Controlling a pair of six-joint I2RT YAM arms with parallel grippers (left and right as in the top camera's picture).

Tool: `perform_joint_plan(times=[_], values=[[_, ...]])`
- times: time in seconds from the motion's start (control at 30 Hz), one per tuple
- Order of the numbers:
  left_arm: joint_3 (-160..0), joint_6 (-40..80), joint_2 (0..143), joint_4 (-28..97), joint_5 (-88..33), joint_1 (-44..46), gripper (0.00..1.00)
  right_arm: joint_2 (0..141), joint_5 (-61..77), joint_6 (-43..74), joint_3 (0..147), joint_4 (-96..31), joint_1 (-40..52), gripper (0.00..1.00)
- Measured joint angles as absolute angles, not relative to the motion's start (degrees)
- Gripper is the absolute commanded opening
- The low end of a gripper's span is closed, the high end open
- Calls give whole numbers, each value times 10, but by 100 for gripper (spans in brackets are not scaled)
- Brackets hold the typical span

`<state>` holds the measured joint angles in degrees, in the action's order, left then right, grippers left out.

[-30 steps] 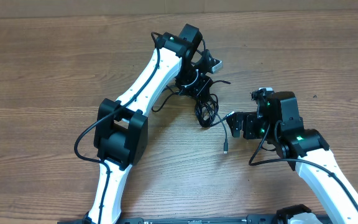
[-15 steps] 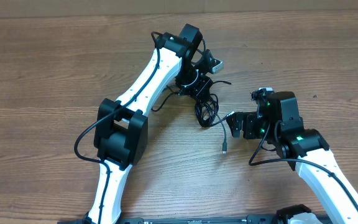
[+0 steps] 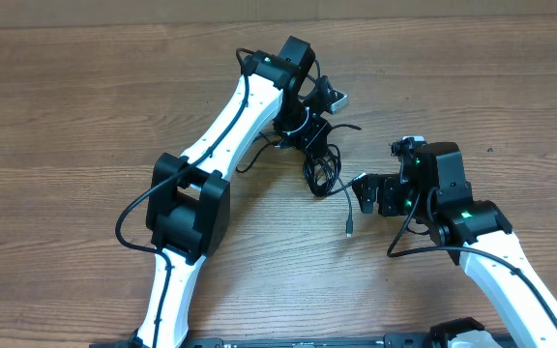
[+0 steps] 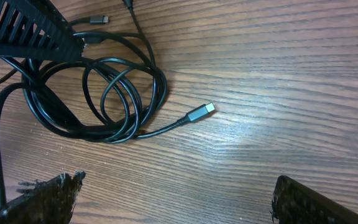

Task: Untangle cables
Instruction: 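Open the right gripper and lift the bundle up-left with the left gripper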

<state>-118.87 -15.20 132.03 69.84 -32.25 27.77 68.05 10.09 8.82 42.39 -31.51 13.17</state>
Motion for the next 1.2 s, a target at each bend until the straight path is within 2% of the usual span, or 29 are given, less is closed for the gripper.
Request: perform_joint_plan(times=[0.27,0.7,1.03,1.2], values=[[-1189,-173,1320,752,-359,269,4,681,101,88,424,-315,132,100],[-1189,-331,1320,866,-609,132,5,681,101,88,424,-315,132,100],[-1189,-329,1320,871,-816,100,4,681,101,88,424,-309,132,100],[-1189,-293,1320,871,-862,100,4,682,84,88,425,-209,132,100]])
